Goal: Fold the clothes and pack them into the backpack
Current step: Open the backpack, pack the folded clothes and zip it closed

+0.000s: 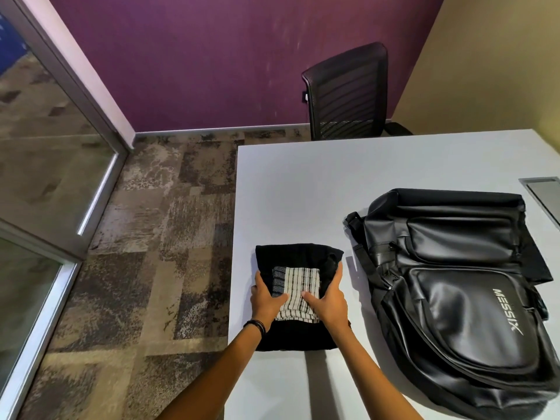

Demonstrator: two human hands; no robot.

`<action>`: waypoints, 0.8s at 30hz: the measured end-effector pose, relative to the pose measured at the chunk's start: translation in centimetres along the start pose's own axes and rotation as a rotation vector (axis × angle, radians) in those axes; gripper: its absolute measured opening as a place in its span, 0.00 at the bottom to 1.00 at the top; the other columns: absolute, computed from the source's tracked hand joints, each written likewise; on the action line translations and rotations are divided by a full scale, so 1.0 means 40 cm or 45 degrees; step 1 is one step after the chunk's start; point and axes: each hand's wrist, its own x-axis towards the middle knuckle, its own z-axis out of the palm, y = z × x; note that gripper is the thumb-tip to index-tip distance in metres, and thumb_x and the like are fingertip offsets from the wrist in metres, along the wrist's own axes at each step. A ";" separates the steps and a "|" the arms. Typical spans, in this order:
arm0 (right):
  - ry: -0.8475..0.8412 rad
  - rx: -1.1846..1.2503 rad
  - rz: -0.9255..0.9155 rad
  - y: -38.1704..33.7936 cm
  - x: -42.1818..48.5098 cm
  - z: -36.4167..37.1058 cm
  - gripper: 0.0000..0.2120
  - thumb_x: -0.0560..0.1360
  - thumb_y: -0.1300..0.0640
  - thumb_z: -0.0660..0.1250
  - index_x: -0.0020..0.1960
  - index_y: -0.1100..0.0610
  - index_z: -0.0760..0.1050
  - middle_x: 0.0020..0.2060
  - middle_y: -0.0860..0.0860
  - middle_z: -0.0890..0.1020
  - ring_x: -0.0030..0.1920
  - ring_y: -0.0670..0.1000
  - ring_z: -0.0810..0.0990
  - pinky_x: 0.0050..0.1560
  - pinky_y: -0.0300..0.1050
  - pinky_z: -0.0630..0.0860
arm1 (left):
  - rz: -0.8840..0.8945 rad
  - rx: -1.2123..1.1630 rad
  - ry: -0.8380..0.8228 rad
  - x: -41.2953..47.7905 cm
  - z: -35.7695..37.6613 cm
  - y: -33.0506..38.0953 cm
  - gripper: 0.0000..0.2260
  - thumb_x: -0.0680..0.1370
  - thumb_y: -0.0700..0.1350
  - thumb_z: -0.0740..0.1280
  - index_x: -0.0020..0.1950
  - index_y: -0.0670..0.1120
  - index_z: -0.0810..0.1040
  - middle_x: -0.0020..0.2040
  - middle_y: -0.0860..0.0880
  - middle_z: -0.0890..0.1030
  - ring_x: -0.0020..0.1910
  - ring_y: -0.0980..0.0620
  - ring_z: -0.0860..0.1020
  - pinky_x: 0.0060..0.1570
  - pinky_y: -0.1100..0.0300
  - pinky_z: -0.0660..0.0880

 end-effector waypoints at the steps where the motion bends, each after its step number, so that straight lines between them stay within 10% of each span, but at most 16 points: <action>1: 0.026 -0.040 -0.027 0.000 -0.003 0.001 0.54 0.70 0.52 0.72 0.74 0.47 0.30 0.52 0.57 0.81 0.47 0.57 0.81 0.47 0.49 0.77 | 0.003 0.028 0.008 -0.007 0.003 0.012 0.42 0.72 0.41 0.72 0.77 0.47 0.48 0.73 0.40 0.61 0.71 0.40 0.63 0.68 0.48 0.66; 9: 0.227 -0.389 -0.211 -0.043 0.012 -0.003 0.54 0.72 0.59 0.71 0.72 0.48 0.26 0.51 0.59 0.78 0.47 0.57 0.79 0.47 0.53 0.78 | 0.138 0.213 0.138 -0.056 0.046 0.056 0.39 0.76 0.41 0.68 0.77 0.44 0.44 0.74 0.41 0.58 0.73 0.41 0.60 0.69 0.52 0.62; 13: 0.349 -0.535 -0.402 -0.060 0.033 -0.016 0.55 0.69 0.66 0.70 0.73 0.50 0.28 0.38 0.57 0.78 0.37 0.55 0.75 0.40 0.51 0.74 | -0.054 -0.292 0.038 -0.066 0.055 0.041 0.42 0.71 0.36 0.73 0.77 0.42 0.50 0.71 0.41 0.66 0.67 0.43 0.69 0.66 0.53 0.69; 17: 0.318 -0.649 -0.419 -0.084 0.057 -0.037 0.47 0.69 0.65 0.69 0.77 0.58 0.42 0.32 0.55 0.73 0.34 0.53 0.70 0.38 0.46 0.70 | -0.238 -0.727 -0.053 -0.083 0.055 0.054 0.19 0.71 0.36 0.73 0.61 0.39 0.75 0.58 0.40 0.80 0.51 0.46 0.79 0.47 0.58 0.77; 24: 0.235 -0.469 -0.464 -0.064 0.061 -0.065 0.28 0.67 0.68 0.66 0.65 0.53 0.71 0.42 0.55 0.82 0.46 0.58 0.75 0.44 0.48 0.70 | -0.467 -0.870 -0.309 -0.062 0.014 0.093 0.15 0.77 0.53 0.64 0.59 0.45 0.76 0.54 0.44 0.81 0.53 0.46 0.78 0.49 0.51 0.78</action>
